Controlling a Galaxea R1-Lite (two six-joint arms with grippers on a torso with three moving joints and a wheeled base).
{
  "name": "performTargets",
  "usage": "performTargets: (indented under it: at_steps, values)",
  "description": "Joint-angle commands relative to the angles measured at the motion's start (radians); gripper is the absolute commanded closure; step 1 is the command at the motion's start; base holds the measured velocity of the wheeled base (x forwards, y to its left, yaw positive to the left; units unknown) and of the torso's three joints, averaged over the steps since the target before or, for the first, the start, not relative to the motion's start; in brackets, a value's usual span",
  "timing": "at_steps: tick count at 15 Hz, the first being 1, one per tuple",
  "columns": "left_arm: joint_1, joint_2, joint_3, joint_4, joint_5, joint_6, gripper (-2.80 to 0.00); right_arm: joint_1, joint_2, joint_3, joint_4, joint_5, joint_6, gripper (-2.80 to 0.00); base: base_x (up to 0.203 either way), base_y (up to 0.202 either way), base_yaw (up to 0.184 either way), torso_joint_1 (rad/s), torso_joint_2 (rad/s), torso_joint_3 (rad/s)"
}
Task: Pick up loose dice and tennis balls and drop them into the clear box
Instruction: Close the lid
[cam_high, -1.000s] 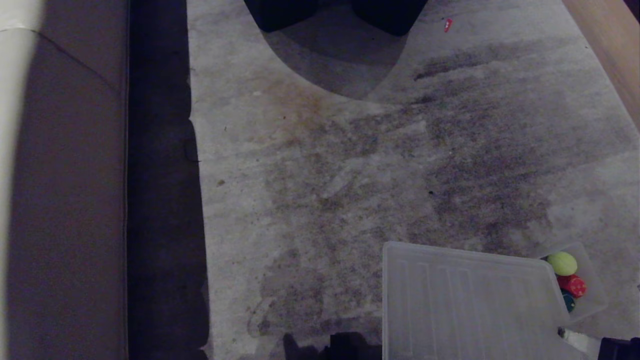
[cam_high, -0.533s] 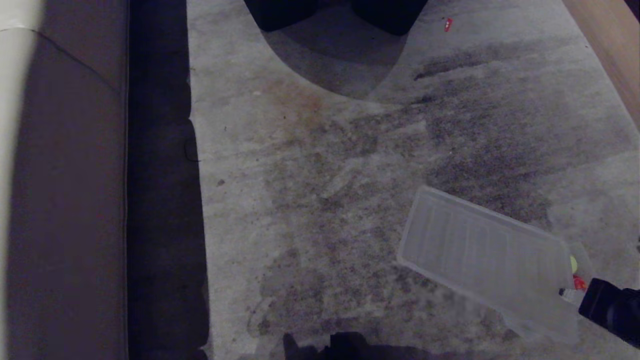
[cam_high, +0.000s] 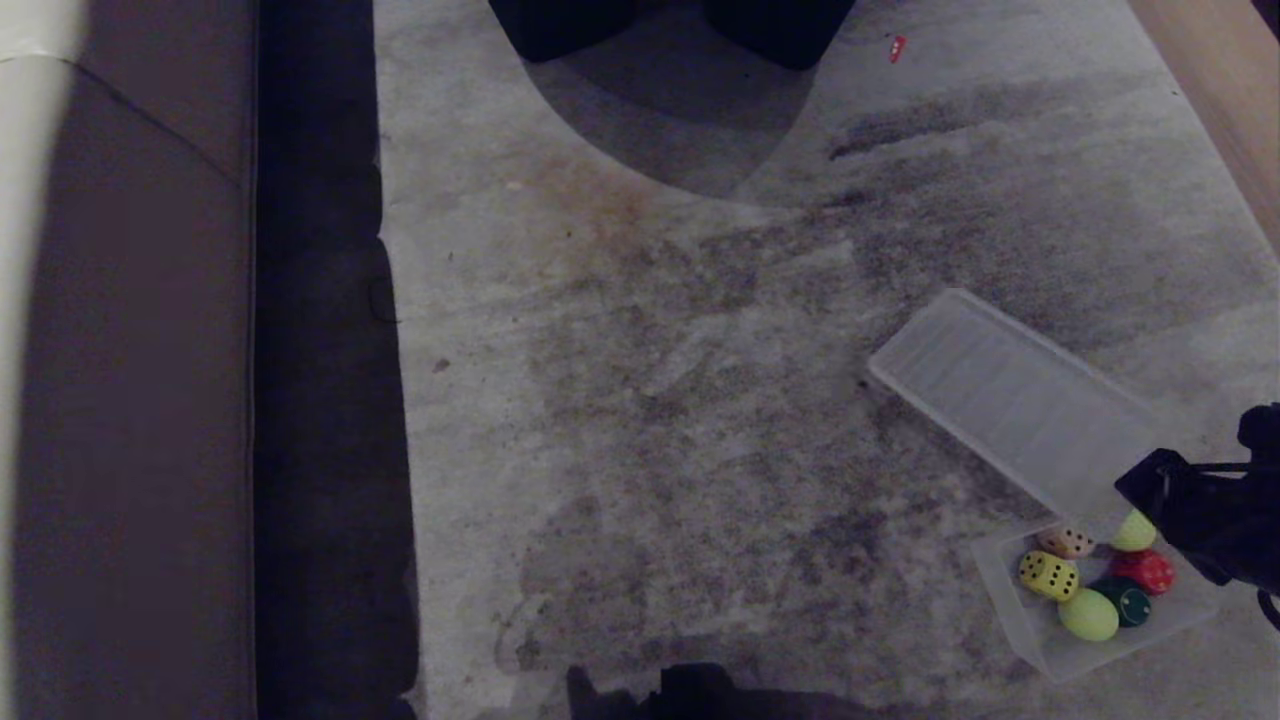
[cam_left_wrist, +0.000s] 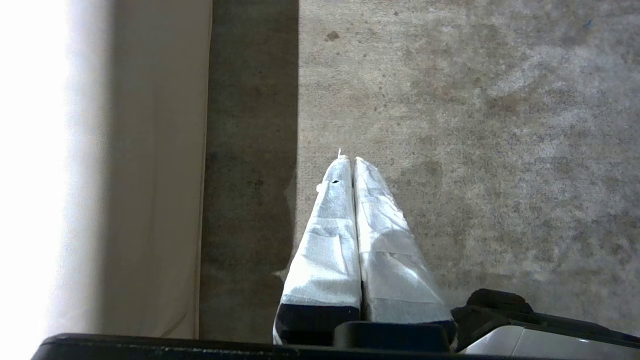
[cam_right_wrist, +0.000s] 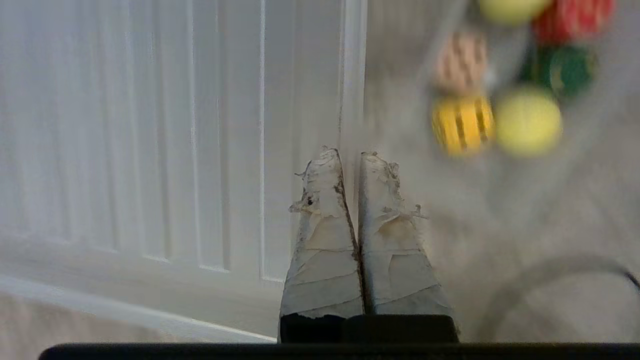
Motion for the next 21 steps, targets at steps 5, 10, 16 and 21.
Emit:
performTargets:
  at_steps: [5,10,16,21]
  values:
    - [0.000,0.000,0.000,-0.001,0.001,-0.002,0.00,-0.089,0.048,-0.021,-0.034,-0.046,0.130,0.00,0.000,0.000,0.000,0.000,0.00,0.000]
    - [0.000,0.001,0.000,-0.001,0.000,-0.002,0.00,-0.144,0.156,-0.015,-0.052,-0.195,0.169,0.00,0.000,0.000,0.000,0.000,0.00,0.000]
    - [0.000,0.000,0.000,-0.001,0.001,-0.002,0.00,-0.172,0.302,-0.001,-0.190,-0.304,0.317,0.00,0.000,0.000,0.000,0.000,0.00,0.000]
    - [0.000,0.000,0.000,-0.001,0.000,-0.002,0.00,-0.216,0.426,0.046,-0.263,-0.310,0.401,0.00,0.000,0.000,0.000,0.000,0.00,0.000]
